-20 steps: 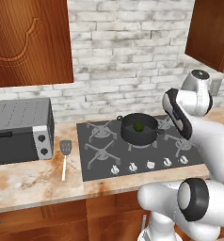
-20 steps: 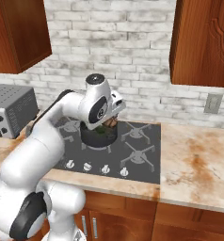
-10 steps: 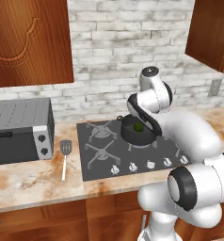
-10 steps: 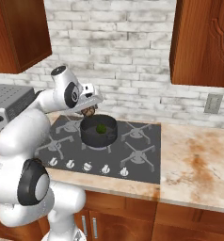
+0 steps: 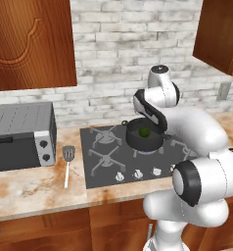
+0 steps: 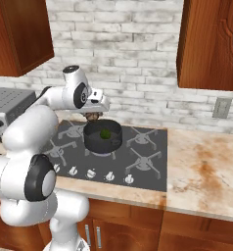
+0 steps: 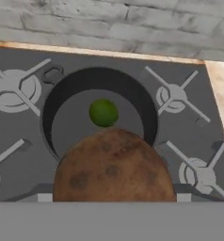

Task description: Put the potato and lime in the pot. Retrieve the spatula and lightly stir the vegetables in the pot.

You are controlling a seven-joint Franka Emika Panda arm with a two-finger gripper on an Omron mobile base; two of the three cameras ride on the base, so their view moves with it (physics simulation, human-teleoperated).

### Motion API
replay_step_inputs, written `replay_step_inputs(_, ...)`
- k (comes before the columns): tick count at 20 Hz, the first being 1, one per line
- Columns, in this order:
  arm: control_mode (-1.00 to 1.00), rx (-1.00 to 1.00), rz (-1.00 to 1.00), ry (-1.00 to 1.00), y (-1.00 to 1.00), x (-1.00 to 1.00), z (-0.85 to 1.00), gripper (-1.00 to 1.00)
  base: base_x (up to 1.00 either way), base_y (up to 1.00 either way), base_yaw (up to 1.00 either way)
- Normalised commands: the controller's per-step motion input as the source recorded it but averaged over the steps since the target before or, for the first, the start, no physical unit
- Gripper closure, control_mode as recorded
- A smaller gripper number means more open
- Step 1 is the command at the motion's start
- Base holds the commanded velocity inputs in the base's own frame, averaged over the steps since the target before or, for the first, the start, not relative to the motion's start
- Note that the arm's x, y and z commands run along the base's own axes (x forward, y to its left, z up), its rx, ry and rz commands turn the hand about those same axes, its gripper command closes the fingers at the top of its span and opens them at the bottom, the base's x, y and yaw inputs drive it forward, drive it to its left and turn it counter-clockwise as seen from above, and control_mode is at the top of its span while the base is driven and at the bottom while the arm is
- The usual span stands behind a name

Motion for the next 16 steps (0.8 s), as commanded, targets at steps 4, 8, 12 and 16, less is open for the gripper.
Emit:
replay_step_inputs(4,-1.0,0.15,0.05,0.18,-0.27,0.03,0.0,1.0,0.0,0.0,0.0)
replay_step_inputs(8,-1.0,0.02,0.0,0.39,0.0,0.43,0.0,1.0,0.0,0.0,0.0)
replay_step_inputs(12,-1.0,0.0,0.0,0.27,0.08,0.46,-0.23,1.0,0.0,0.0,0.0)
replay_step_inputs(16,-1.0,0.0,0.0,0.01,0.13,0.11,-0.72,1.0,0.0,0.0,0.0)
